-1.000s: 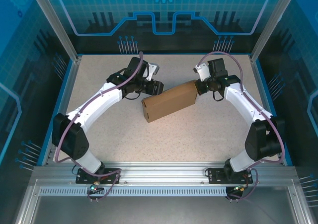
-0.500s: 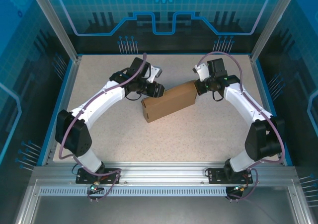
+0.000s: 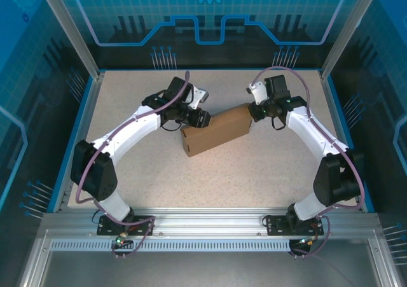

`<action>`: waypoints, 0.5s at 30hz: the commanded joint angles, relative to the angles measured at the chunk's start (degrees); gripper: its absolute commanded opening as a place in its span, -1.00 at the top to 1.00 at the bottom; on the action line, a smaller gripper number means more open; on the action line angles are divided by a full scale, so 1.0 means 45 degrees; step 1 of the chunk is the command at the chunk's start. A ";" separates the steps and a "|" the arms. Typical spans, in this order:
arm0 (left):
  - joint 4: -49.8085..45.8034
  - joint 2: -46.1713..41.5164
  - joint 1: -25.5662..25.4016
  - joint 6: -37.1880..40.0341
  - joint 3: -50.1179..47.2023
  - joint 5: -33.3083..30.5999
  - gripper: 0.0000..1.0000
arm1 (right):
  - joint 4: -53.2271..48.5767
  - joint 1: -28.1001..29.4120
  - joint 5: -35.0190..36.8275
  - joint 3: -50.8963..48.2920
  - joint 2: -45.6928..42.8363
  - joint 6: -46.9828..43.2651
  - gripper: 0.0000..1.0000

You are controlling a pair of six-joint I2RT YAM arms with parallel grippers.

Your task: Fold the paper box

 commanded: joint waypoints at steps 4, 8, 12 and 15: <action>-0.0374 -0.0120 -0.0319 0.0377 -0.0915 -0.0663 0.18 | -0.0850 0.0254 0.0195 -0.0026 -0.0767 0.0100 0.53; -0.0335 -0.0197 -0.0429 0.0441 -0.1053 -0.0925 0.18 | -0.0970 0.0254 0.0243 -0.0017 -0.1211 0.0192 0.40; -0.0276 -0.0276 -0.0533 0.0521 -0.1185 -0.1170 0.18 | -0.1102 0.0253 0.0234 -0.0012 -0.1663 0.0329 0.30; -0.0259 -0.0334 -0.0578 0.0581 -0.1204 -0.1231 0.18 | -0.0984 0.0076 -0.0304 0.0092 -0.1852 0.0593 0.19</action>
